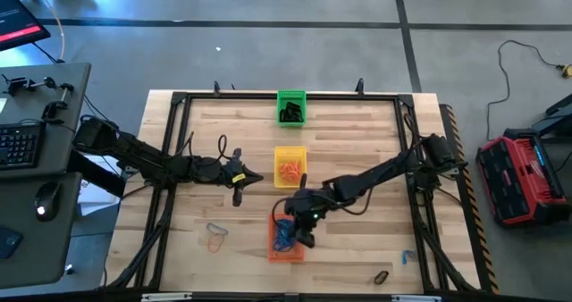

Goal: Sort rubber bands into baskets
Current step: Put the blue rubber band into the orange bin

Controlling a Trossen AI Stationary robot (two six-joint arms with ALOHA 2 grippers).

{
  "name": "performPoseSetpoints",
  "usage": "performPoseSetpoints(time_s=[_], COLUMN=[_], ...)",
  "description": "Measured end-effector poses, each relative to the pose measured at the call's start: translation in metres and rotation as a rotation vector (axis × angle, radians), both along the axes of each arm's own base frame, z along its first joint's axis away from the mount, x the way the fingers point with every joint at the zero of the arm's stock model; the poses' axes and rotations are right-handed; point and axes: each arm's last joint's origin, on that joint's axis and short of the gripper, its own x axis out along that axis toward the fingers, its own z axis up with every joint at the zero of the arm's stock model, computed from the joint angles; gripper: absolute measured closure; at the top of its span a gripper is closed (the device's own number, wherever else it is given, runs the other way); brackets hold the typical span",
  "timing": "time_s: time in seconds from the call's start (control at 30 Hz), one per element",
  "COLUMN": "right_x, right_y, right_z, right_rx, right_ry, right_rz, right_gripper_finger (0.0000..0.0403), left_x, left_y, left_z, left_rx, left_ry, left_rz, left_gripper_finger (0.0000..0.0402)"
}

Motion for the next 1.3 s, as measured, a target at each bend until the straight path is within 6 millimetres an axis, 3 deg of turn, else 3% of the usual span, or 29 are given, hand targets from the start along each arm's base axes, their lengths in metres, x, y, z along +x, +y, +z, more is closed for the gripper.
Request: performPoseSetpoints(time_s=[0.1,0.23,0.4,0.53,0.67,0.9,1.17,1.3], right_x=[-0.001,-0.002,-0.005,-0.016,-0.037,-0.053,-0.064,-0.074], right_y=[0.001,0.001,0.0,0.0,0.001,0.004,0.001,0.004], right_z=[0.0,0.001,0.016,0.038,0.058,0.071,0.047,0.052], right_rx=[0.005,0.004,0.01,-0.031,-0.154,-0.305,-0.316,-0.334], right_ry=[0.004,0.01,-0.029,-0.085,-0.089,-0.17,-0.201,-0.248], right_rz=[0.017,0.021,0.025,0.039,0.084,0.202,0.221,0.202], right_gripper_finger=[0.039,0.0336,0.0253,0.0221,0.0247,0.0391,0.0399,0.0402], left_x=[0.0,0.0,0.0,0.0,-0.003,-0.005,-0.006,-0.017], left_y=[0.0,0.0,0.0,-0.002,-0.007,-0.029,-0.062,-0.074], left_z=[0.0,0.0,0.0,-0.002,-0.007,-0.012,0.011,0.021], left_rx=[0.0,-0.001,-0.003,-0.015,-0.036,-0.024,0.0,0.004], left_ry=[-0.001,0.0,0.006,0.024,0.089,0.274,0.611,0.794], left_rz=[0.0,0.0,-0.016,-0.08,-0.173,-0.282,-0.347,-0.349], left_gripper_finger=[0.0399,0.0399,0.0399,0.0399,0.0399,0.0399,0.0399,0.0399])
